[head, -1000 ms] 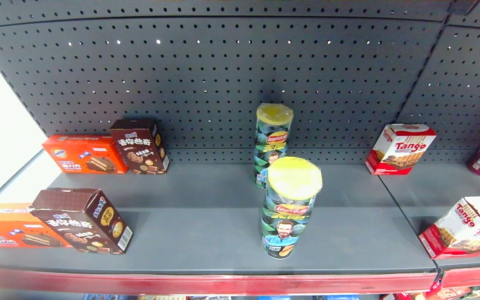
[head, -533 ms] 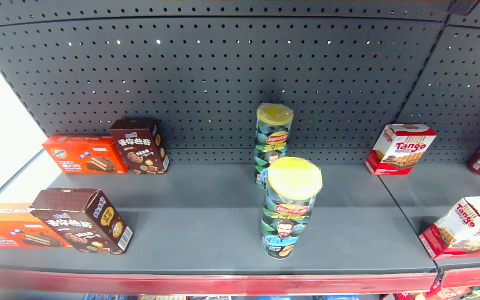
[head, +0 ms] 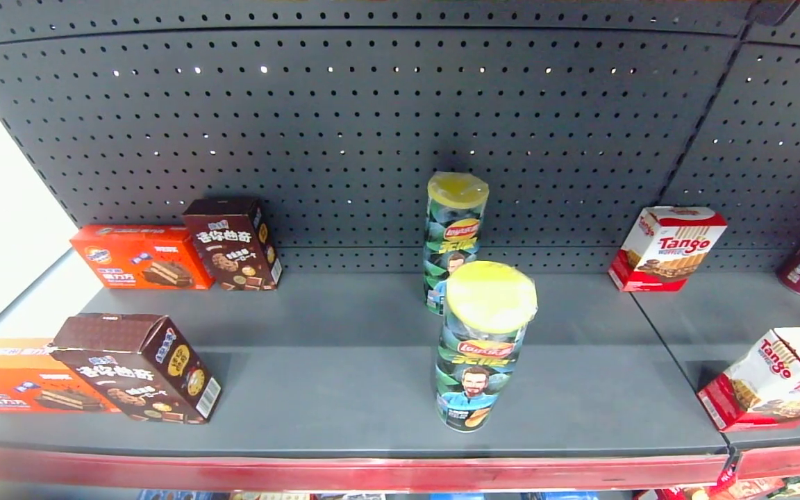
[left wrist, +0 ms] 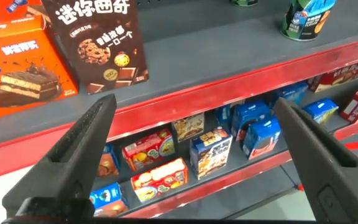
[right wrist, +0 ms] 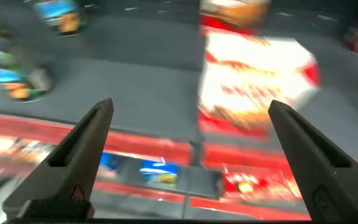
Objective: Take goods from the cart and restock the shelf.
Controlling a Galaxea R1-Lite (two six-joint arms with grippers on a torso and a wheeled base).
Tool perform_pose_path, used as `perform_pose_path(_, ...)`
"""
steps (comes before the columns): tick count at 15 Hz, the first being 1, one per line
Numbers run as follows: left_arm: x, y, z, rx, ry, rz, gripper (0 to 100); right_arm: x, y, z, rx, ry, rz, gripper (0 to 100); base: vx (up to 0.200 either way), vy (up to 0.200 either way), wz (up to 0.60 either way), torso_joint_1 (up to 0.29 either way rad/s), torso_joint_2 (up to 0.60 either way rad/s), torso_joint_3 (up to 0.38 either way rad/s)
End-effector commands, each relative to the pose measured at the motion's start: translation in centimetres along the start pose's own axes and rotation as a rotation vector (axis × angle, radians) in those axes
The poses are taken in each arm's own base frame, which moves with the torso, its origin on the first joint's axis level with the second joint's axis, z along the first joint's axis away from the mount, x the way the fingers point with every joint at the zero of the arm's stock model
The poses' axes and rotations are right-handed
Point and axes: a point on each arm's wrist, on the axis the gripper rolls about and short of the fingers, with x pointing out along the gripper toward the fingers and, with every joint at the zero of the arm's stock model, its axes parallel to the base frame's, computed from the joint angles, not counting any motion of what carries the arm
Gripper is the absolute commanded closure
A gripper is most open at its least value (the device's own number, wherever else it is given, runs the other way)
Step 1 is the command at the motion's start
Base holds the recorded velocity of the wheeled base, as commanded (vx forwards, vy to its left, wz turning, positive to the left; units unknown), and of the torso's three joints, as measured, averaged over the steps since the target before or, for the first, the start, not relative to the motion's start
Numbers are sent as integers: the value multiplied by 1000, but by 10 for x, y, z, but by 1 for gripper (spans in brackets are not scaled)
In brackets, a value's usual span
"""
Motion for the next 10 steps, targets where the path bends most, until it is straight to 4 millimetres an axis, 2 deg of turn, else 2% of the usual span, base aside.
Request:
perform_pose_path(1,0,0,0,1,4,0,0,70,11,41,-57,134,231,0,0,0,0,0,0,0)
perform_pose_path(2,0,0,0,8,5,0,0,93,23,44,-83,184,283,0,0,0,0,0,0,0)
perform_pose_path(5,0,0,0,15,4,0,0,114,43,29,-147,295,378,0,0,0,0,0,0,0)
perform_pose_path(8,0,0,0,48,3,-2,0,133,57,19,-179,374,402,0,0,0,0,0,0,0)
perform_pose_path(10,0,0,0,47,4,0,0,149,76,19,-195,348,398,0,0,0,0,0,0,0)
